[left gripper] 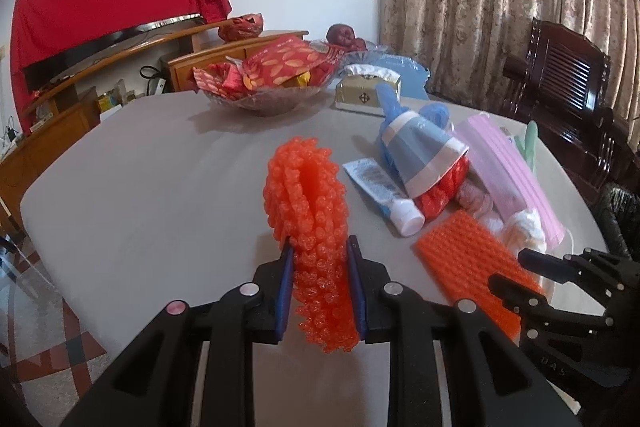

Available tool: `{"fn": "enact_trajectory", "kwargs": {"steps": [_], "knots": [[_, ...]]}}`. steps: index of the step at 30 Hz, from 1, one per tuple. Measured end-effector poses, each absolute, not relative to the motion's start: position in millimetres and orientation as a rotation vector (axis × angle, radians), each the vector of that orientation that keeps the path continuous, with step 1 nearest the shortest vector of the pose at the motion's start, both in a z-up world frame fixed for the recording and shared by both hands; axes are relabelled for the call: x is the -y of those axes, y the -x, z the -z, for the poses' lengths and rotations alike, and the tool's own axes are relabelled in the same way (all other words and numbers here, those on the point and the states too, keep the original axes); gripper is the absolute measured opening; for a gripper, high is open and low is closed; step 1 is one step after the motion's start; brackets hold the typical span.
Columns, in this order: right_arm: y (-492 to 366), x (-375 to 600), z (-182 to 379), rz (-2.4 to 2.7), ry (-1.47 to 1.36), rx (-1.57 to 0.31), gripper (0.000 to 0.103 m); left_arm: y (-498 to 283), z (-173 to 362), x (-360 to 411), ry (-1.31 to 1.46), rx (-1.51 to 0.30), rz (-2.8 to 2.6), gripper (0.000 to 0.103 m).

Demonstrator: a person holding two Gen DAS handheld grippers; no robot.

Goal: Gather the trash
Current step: 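Grasp an orange foam net with the left gripper while the right gripper grasps another, then carry both orange foam nets over the black bin and open both grippers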

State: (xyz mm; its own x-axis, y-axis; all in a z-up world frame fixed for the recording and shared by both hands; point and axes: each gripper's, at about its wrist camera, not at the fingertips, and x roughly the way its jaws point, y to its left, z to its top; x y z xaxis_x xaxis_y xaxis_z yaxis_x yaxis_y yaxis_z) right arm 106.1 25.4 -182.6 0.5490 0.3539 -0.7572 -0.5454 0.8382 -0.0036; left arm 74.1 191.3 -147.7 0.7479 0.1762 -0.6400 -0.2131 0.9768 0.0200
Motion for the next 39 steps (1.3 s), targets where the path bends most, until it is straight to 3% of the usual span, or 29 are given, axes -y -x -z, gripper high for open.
{"fn": "enact_trajectory", "kwargs": {"steps": [1, 2, 3, 20, 29, 39], "knots": [[-106.0, -26.2, 185.1, -0.545, 0.259, -0.842, 0.030, -73.5, 150.2, -191.6, 0.054, -0.700, -0.213, 0.025], [-106.5, -28.2, 187.8, -0.567, 0.265, -0.860, 0.012, -73.0, 152.5, -191.6, 0.051, -0.707, -0.212, 0.025], [-106.9, -28.3, 187.9, -0.577, 0.263, -0.867, 0.010, -71.9, 154.4, -191.8, 0.050, -0.710, -0.212, 0.025], [-93.9, 48.1, 84.0, -0.499, 0.072, -0.619, 0.009, -73.9, 101.8, -154.1, 0.043, -0.606, -0.093, 0.025], [-85.1, 177.8, 55.9, -0.181, -0.004, -0.545, 0.009, -104.3, 75.0, -56.6, 0.005, -0.552, 0.152, 0.025], [-61.6, 309.4, 74.2, 0.079, -0.046, -0.559, 0.010, -125.5, 70.0, 88.2, -0.054, -0.529, 0.440, 0.025]]}}
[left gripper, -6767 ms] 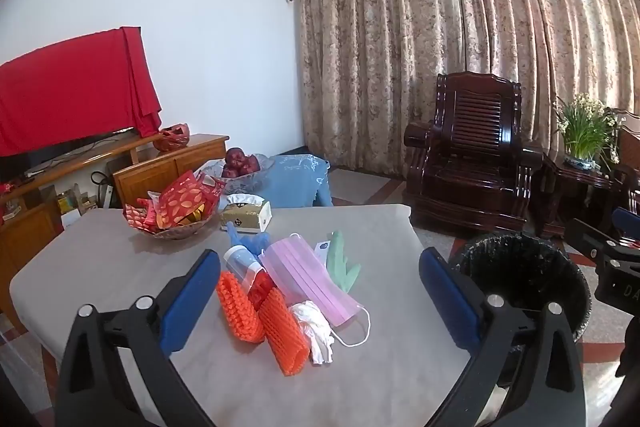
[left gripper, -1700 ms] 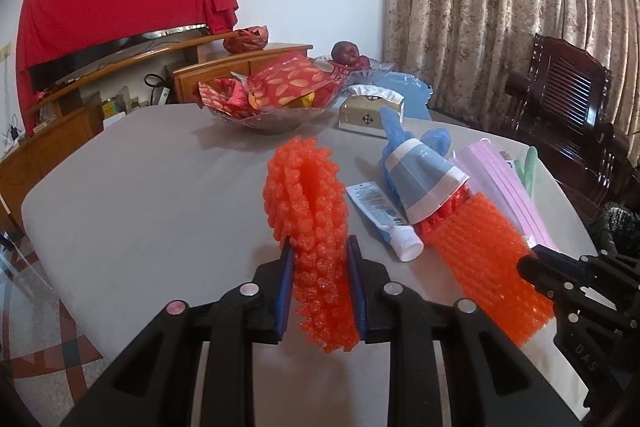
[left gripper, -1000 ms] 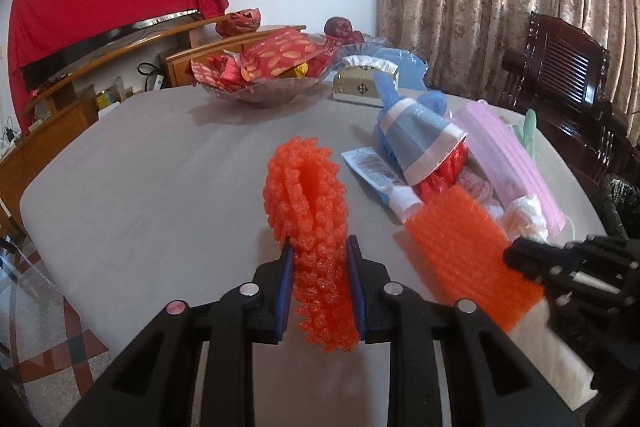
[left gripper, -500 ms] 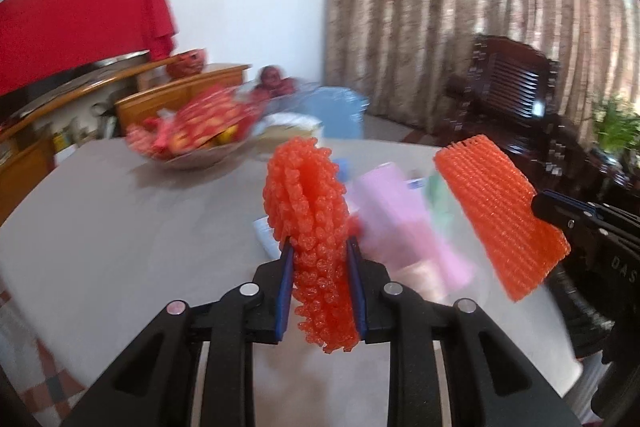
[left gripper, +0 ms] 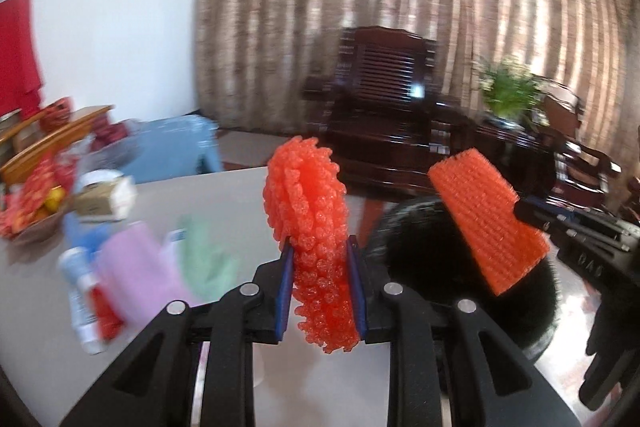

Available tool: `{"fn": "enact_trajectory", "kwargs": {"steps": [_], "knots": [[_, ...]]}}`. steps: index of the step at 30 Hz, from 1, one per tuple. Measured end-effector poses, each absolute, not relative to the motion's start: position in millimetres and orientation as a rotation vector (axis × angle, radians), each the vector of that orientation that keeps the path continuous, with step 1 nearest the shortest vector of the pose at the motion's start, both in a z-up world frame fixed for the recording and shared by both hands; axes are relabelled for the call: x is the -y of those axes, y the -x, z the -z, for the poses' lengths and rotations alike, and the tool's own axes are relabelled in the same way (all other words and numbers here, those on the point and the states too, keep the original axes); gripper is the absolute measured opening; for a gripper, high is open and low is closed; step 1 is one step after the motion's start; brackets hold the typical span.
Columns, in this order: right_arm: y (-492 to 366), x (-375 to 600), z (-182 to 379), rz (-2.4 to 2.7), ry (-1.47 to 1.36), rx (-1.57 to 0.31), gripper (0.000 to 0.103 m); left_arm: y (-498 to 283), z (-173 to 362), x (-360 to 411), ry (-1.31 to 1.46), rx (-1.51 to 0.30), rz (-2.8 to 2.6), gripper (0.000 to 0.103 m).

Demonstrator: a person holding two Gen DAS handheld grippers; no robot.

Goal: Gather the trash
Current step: 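Carry both orange foam nets over the black bin and open both grippers, then grasp the white tissue with the left gripper while the right gripper grasps the pink mask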

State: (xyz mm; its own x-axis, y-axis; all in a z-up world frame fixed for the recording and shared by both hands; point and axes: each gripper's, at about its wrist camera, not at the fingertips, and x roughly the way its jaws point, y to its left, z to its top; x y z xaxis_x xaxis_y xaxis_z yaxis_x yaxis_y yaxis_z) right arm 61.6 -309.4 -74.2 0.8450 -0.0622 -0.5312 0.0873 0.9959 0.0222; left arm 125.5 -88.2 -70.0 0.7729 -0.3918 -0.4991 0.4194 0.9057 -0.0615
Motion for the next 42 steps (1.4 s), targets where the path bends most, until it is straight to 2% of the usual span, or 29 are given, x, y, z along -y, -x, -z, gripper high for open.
{"fn": "enact_trajectory", "kwargs": {"steps": [8, 11, 13, 14, 16, 18, 19, 21, 24, 25, 27, 36, 42], "knots": [[-58.9, 387.4, 107.1, 0.211, -0.082, -0.607, 0.010, -142.7, 77.8, 187.6, -0.095, -0.546, 0.590, 0.025], [-59.4, 402.3, 120.7, 0.237, -0.082, -0.625, 0.013, -151.2, 84.4, 221.8, -0.108, -0.568, 0.634, 0.025], [-57.1, 410.3, 125.8, 0.249, -0.091, -0.631, 0.013, -156.2, 89.3, 233.0, -0.109, -0.590, 0.660, 0.028], [-57.4, 412.8, 127.6, 0.255, -0.095, -0.635, 0.019, -157.9, 91.3, 238.3, -0.108, -0.598, 0.662, 0.029], [-53.3, 416.2, 130.9, 0.285, -0.100, -0.635, 0.034, -162.2, 92.0, 243.6, -0.103, -0.609, 0.670, 0.051], [-51.1, 420.2, 131.4, 0.303, -0.113, -0.629, 0.054, -162.8, 91.1, 240.9, -0.091, -0.611, 0.669, 0.059], [-48.7, 420.4, 131.5, 0.313, -0.118, -0.620, 0.059, -160.5, 90.3, 234.2, -0.087, -0.609, 0.668, 0.063], [-45.4, 418.8, 128.7, 0.336, -0.124, -0.596, 0.086, -159.0, 87.6, 225.1, -0.085, -0.602, 0.650, 0.069], [-41.8, 409.2, 119.3, 0.333, -0.159, -0.543, 0.097, -155.6, 78.8, 194.0, -0.072, -0.579, 0.597, 0.076], [-42.5, 403.1, 115.7, 0.324, -0.174, -0.533, 0.097, -154.5, 76.8, 182.9, -0.069, -0.570, 0.576, 0.080], [-44.8, 385.2, 108.6, 0.297, -0.185, -0.518, 0.098, -150.7, 71.8, 152.8, -0.059, -0.547, 0.519, 0.082], [-60.6, 285.7, 88.8, 0.089, -0.160, -0.459, 0.098, -123.3, 76.2, 21.1, -0.076, -0.484, 0.195, 0.082], [-68.3, 221.3, 92.5, -0.036, -0.094, -0.473, 0.098, -110.2, 97.7, -26.2, -0.056, -0.529, 0.095, 0.082]]}}
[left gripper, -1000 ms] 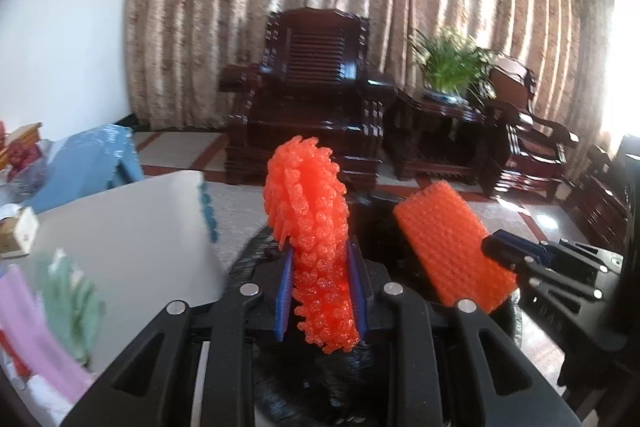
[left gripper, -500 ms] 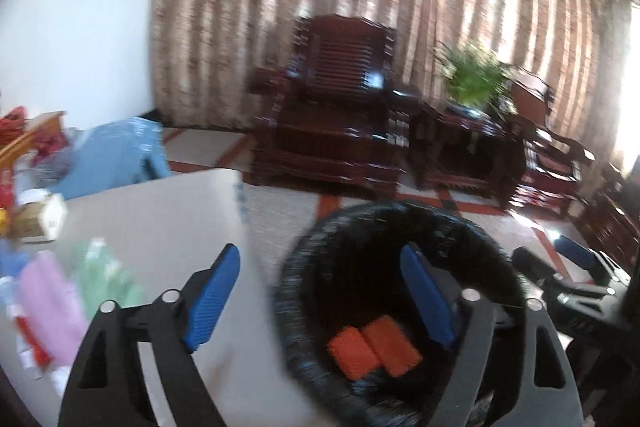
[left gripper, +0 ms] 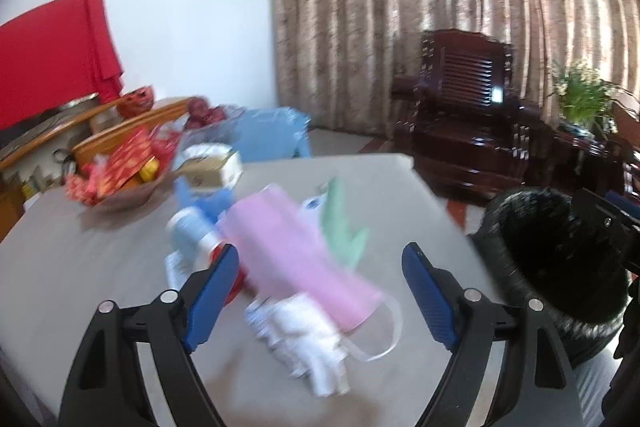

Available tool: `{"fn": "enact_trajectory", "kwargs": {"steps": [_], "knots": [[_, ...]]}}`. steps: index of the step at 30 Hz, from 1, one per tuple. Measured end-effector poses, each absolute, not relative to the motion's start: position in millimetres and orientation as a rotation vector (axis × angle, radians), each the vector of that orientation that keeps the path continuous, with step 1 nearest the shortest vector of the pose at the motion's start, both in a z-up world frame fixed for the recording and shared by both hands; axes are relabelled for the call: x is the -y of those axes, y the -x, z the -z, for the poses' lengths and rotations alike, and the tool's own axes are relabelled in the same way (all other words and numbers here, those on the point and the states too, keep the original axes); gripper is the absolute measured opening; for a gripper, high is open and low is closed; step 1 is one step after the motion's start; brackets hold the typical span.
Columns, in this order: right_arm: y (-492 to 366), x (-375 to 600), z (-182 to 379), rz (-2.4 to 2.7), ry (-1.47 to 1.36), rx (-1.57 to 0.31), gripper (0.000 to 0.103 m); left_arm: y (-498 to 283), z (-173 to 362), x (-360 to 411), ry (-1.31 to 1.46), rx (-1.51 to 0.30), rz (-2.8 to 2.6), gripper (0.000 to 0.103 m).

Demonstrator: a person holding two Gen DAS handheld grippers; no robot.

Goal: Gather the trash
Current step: 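Grasp the white tissue with the left gripper while the right gripper grasps the pink mask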

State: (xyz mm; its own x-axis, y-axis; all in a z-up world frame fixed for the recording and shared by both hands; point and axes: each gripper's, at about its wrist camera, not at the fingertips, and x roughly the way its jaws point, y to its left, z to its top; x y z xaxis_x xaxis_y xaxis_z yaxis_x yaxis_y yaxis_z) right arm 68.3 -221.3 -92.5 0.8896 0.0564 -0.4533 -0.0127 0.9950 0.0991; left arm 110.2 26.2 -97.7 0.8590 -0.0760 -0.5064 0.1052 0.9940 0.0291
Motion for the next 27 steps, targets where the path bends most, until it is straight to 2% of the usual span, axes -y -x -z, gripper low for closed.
{"fn": "enact_trajectory", "kwargs": {"steps": [12, 14, 17, 19, 22, 27], "knots": [[-72.5, 183.0, 120.5, -0.086, -0.029, -0.516, 0.098, -118.9, 150.2, -35.1, 0.000, -0.622, 0.044, 0.073], [-75.2, 181.5, 125.0, -0.085, -0.025, -0.528, 0.098, -125.7, 157.3, -33.5, -0.006, -0.637, 0.038, 0.067], [-75.6, 183.2, 127.7, -0.080, -0.018, -0.534, 0.098, -135.7, 169.2, -29.3, -0.002, -0.684, 0.042, 0.052], [-76.3, 183.4, 127.3, -0.076, -0.013, -0.535, 0.098, -138.7, 176.1, -27.8, 0.000, -0.718, 0.053, 0.029], [-76.7, 184.4, 126.8, -0.075, -0.008, -0.533, 0.098, -131.6, 171.4, -33.8, 0.019, -0.705, 0.063, 0.018], [-80.8, 176.2, 124.9, -0.103, -0.007, -0.532, 0.098, -114.8, 148.3, -52.7, 0.031, -0.655, 0.065, 0.016]]}}
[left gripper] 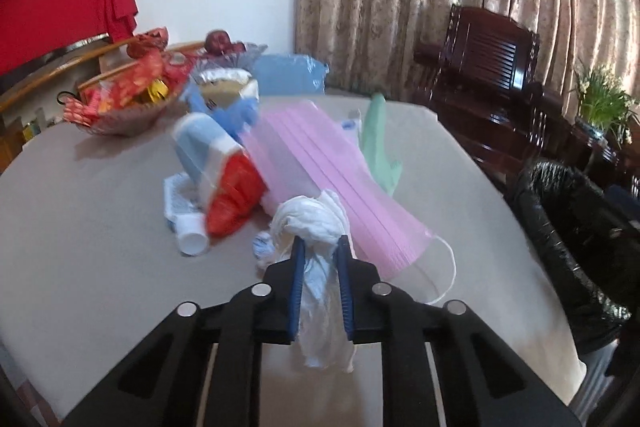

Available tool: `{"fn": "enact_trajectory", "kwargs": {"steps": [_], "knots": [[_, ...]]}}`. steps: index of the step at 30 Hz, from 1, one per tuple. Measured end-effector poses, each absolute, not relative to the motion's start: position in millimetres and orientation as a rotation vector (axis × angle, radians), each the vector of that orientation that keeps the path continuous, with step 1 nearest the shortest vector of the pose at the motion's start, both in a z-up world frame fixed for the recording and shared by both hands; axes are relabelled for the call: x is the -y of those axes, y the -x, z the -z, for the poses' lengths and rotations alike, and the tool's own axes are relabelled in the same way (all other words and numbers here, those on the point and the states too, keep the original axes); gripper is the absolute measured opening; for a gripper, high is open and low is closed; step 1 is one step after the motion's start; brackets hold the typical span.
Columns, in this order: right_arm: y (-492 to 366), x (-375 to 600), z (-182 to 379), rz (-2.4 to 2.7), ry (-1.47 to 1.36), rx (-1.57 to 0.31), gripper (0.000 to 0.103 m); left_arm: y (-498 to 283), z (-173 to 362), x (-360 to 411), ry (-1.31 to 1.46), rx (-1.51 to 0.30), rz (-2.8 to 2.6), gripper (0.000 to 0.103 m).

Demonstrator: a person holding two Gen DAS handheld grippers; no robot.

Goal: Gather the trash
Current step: 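Grasp the white tissue with the left gripper while the right gripper grasps the pink mask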

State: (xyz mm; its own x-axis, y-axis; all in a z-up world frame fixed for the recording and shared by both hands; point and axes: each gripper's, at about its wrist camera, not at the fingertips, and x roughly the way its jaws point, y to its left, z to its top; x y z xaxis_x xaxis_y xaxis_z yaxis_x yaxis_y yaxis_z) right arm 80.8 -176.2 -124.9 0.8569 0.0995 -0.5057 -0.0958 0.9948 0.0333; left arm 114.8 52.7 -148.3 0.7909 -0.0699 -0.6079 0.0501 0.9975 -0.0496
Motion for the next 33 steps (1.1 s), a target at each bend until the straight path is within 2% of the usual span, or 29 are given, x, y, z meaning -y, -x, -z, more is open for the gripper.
{"fn": "enact_trajectory", "kwargs": {"steps": [6, 19, 26, 28, 29, 30, 31, 32, 33], "knots": [[-94.5, 147.2, 120.7, -0.178, 0.000, -0.523, 0.098, -110.2, 127.7, -81.6, 0.034, -0.602, -0.003, 0.016], [-135.7, 47.0, 149.4, -0.313, 0.091, -0.592, 0.097, -112.3, 141.0, -136.5, 0.052, -0.636, -0.118, 0.015], [-155.6, 28.1, 164.2, -0.315, 0.129, -0.656, 0.097, -108.4, 145.9, -155.4, 0.058, -0.655, -0.129, 0.015], [-161.3, 24.6, 168.1, -0.327, 0.138, -0.686, 0.088, -108.2, 146.8, -157.7, 0.061, -0.656, -0.131, 0.015], [-163.6, 24.4, 170.0, -0.338, 0.140, -0.703, 0.074, -107.9, 147.0, -158.9, 0.063, -0.656, -0.130, 0.015], [-166.4, 22.6, 172.9, -0.354, 0.142, -0.731, 0.066, -108.0, 147.0, -159.2, 0.065, -0.656, -0.129, 0.015], [-167.7, 22.4, 174.6, -0.363, 0.140, -0.748, 0.065, -108.5, 147.1, -158.9, 0.066, -0.656, -0.127, 0.015], [-168.3, 22.4, 175.2, -0.376, 0.135, -0.762, 0.056, -108.9, 146.9, -158.5, 0.068, -0.655, -0.124, 0.015], [-166.0, 22.3, 175.4, -0.389, 0.134, -0.767, 0.042, -108.7, 146.9, -158.7, 0.069, -0.654, -0.122, 0.015]]}}
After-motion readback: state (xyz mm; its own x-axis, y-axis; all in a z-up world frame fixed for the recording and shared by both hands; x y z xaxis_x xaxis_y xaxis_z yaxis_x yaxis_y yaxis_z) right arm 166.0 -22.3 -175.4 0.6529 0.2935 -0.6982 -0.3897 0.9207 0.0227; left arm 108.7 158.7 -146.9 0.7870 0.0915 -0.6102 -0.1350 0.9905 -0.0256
